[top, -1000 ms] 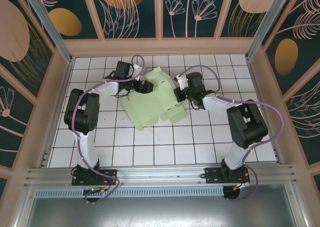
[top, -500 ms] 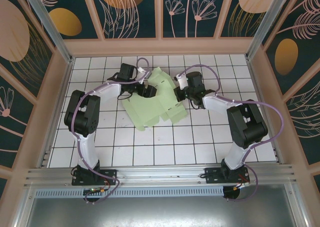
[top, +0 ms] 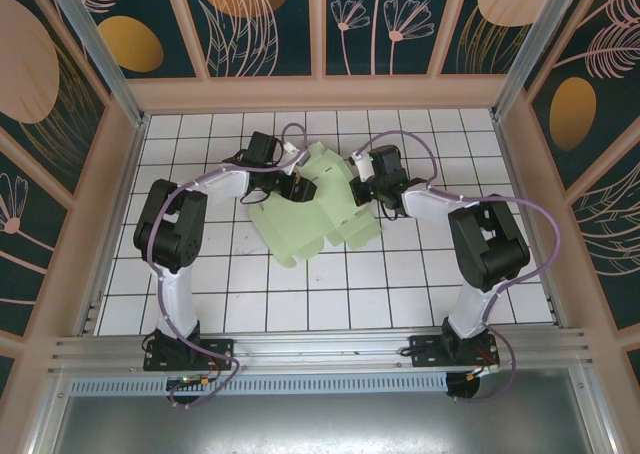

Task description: Fold the paper box

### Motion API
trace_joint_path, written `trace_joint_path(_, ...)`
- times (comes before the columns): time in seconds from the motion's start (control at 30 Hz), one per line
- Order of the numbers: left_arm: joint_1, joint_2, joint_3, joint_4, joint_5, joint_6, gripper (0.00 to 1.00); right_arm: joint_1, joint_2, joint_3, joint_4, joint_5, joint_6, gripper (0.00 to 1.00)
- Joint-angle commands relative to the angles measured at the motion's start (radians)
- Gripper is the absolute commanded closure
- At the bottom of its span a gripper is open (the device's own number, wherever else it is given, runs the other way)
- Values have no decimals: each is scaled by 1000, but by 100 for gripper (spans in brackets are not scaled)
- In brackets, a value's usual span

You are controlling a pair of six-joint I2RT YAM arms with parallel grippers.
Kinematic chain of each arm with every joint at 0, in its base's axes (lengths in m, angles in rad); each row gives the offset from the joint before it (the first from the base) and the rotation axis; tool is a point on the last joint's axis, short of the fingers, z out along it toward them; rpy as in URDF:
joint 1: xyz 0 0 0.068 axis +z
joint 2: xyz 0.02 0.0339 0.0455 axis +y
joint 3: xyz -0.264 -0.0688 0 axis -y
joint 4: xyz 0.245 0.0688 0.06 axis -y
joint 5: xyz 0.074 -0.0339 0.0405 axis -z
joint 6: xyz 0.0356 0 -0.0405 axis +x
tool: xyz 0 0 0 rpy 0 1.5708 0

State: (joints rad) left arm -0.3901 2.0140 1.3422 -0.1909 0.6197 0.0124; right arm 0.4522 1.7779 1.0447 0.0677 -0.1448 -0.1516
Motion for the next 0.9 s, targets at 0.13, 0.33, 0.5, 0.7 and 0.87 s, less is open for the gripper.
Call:
trace_joint_path(0.13,-15,79,-13,-54,-33,-29,46,1,24,50,3,50,19,100)
trace_joint_path(0.33,-17,154,4,-104,-152,-62,53,1,36,61,-6,51,30,100)
trace_joint_path(0.5,-19,208,27,-161,-270,-94,59,1,37,67,-14,63,31,100)
trace_joint_path(0.7,-24,215,11,-171,-325,-86,72,3,41,71,-20,71,31,100)
trace_joint_path(0.87,-29,209,-12,-166,-368,-65,90,7,38,71,-22,83,26,100)
